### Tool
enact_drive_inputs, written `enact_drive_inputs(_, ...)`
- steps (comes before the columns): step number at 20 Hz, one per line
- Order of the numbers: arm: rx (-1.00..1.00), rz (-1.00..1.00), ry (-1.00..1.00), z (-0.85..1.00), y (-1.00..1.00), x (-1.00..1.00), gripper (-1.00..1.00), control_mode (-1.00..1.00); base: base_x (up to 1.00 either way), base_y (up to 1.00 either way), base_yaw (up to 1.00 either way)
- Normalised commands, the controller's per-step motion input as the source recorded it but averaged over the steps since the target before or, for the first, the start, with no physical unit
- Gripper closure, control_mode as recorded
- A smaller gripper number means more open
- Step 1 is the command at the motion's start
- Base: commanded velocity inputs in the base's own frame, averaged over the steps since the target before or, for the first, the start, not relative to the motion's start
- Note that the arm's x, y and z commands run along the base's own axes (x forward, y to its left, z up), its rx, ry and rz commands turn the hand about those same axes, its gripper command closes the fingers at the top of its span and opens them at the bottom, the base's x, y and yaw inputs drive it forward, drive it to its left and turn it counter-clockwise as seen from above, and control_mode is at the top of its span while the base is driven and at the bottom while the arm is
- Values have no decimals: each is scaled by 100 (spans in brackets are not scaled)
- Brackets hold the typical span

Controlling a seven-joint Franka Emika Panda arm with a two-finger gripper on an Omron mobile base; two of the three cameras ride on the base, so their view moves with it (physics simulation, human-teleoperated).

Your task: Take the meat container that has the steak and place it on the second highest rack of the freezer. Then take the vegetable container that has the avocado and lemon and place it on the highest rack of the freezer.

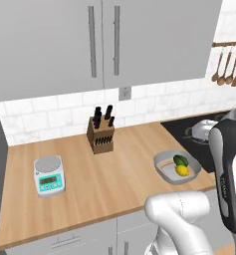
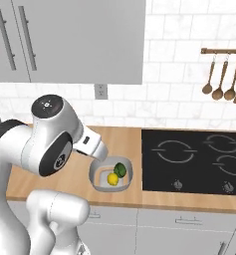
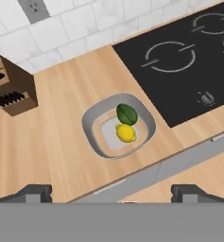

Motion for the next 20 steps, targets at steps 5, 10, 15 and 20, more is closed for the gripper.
enact_drive_inputs(5, 0, -8, 0, -25, -21, 14, -100, -100, 0, 0, 0)
enact_drive_inputs(10, 0, -5, 0, -37, -19, 29, -100, -100, 0, 0, 0)
enact_drive_inputs(15, 0, -5, 0, -21, -14, 34, -100, -100, 0, 0, 0)
enact_drive_inputs(20, 0, -6, 0, -9, -4, 33, -100, -100, 0, 0, 0)
